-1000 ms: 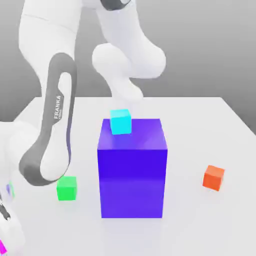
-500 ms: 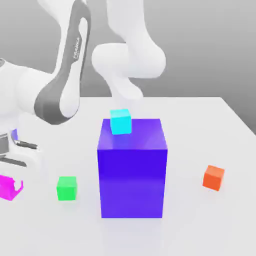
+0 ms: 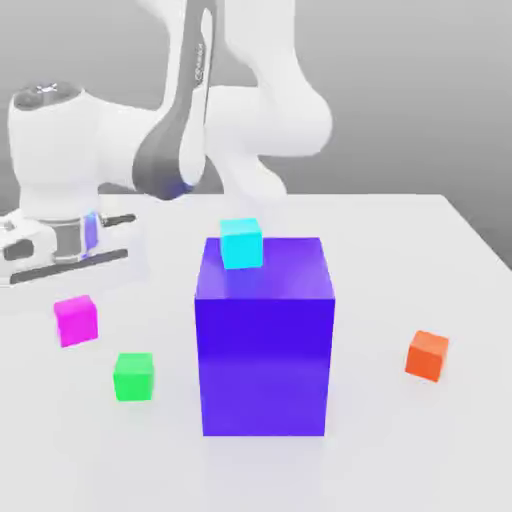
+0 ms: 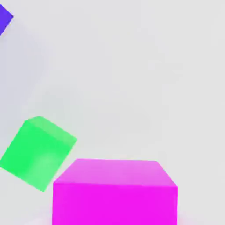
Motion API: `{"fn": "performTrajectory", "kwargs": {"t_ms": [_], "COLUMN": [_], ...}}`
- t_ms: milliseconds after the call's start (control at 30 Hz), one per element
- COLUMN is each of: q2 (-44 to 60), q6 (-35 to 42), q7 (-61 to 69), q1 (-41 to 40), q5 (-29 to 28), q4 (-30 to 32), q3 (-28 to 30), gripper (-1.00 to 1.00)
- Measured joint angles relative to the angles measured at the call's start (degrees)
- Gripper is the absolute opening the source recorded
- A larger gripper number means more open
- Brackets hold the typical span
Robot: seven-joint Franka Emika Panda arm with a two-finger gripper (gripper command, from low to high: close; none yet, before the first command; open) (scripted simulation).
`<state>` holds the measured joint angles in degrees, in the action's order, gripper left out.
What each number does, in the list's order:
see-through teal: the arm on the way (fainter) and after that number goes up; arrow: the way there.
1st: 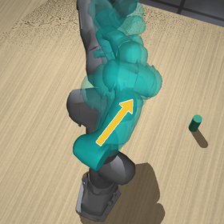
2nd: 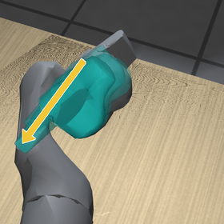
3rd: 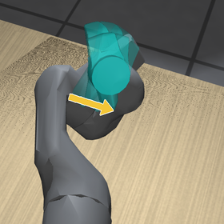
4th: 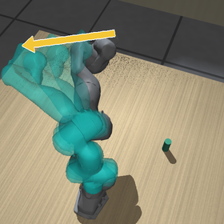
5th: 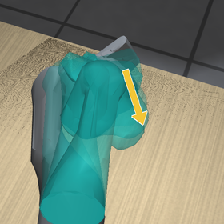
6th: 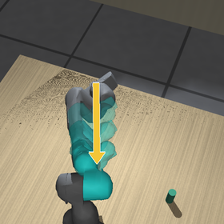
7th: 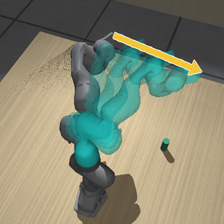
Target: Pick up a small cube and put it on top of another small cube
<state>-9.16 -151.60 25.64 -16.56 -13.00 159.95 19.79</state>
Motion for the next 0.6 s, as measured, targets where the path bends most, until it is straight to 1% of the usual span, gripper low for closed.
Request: {"fn": "performTrajectory", "kwargs": {"t_ms": [200,600], "q2": [-4.4,2.1], "q6": [-1.8,-8.5], "q7": [18.4,25.0], "q1": [3.9,8.4], "q5": [0.9,8.6], "q4": [6.4,6.8], "q3": [3.1,5.4], "gripper": [-1.00,-1.00]}}
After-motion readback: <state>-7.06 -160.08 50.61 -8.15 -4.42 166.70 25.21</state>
